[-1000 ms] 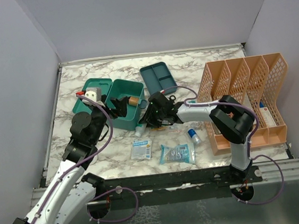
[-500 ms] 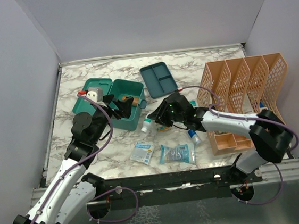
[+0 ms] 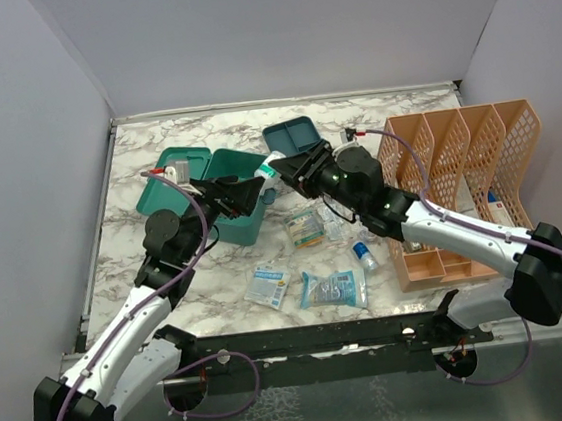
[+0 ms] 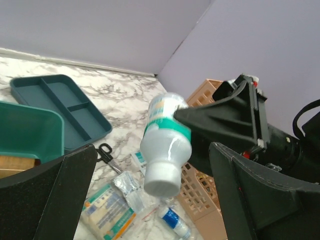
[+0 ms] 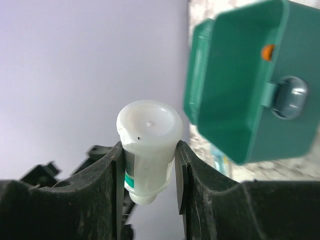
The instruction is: Organize the medicine kit
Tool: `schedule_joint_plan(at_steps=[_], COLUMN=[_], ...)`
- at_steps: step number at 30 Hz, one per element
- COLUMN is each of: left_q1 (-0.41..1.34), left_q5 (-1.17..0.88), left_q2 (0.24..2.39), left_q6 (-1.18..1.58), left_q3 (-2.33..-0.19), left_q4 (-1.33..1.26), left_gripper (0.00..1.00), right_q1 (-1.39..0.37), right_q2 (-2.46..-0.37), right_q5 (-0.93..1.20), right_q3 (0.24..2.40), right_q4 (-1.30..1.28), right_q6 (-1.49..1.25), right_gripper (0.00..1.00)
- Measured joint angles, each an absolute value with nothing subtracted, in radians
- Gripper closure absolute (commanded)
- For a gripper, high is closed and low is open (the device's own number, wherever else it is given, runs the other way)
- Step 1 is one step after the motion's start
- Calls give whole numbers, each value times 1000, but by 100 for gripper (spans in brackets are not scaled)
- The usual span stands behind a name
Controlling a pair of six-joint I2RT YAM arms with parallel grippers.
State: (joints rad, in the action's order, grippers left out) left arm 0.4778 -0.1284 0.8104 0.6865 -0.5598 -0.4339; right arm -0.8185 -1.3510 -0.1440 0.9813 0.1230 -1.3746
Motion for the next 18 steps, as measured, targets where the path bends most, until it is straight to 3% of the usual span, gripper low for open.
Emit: schedule_joint_plan(at_steps=[7,18], left_q1=[478,478], left_q5=[-188,-201], left_q2=[887,987], left_q6=[765,802], left_q3=[-560,-559], left_q4=[-533,-717], left_gripper=[5,36], right_q1=[-818,-818], right_q2=[-1377,-1414], right_q5=[-148,-106], right_q3=[1049,1058], right_q4=[212,225], right_q6=[-1410,-1473], right_gripper=[67,67])
